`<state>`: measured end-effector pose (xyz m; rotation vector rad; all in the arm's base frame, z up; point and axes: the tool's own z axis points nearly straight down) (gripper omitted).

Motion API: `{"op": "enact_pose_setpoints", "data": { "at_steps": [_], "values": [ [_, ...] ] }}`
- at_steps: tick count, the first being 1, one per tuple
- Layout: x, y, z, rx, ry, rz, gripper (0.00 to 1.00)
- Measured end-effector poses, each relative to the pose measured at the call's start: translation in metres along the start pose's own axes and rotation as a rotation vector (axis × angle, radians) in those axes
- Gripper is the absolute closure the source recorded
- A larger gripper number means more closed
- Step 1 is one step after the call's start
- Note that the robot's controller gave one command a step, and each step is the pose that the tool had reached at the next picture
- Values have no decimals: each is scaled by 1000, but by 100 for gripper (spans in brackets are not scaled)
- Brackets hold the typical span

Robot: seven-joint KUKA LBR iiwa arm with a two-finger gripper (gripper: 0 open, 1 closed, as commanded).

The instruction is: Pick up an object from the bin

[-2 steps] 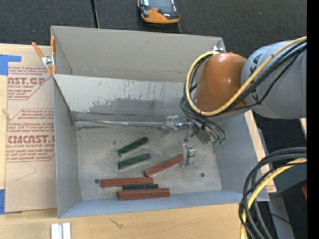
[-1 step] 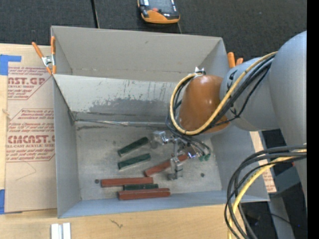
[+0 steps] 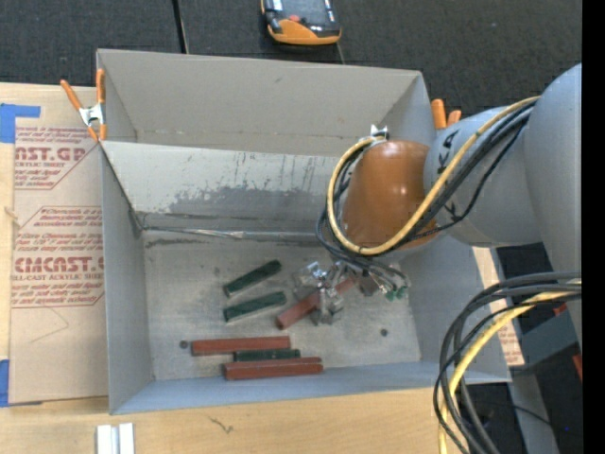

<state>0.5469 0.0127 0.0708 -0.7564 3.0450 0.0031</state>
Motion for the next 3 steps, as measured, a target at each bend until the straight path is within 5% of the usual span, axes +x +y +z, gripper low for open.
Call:
{"op": "enact_pose_setpoints", "data": {
  "at_steps": [3],
  "values": [
    [1, -1, -11, 0, 5, -6, 100]
  ]
}}
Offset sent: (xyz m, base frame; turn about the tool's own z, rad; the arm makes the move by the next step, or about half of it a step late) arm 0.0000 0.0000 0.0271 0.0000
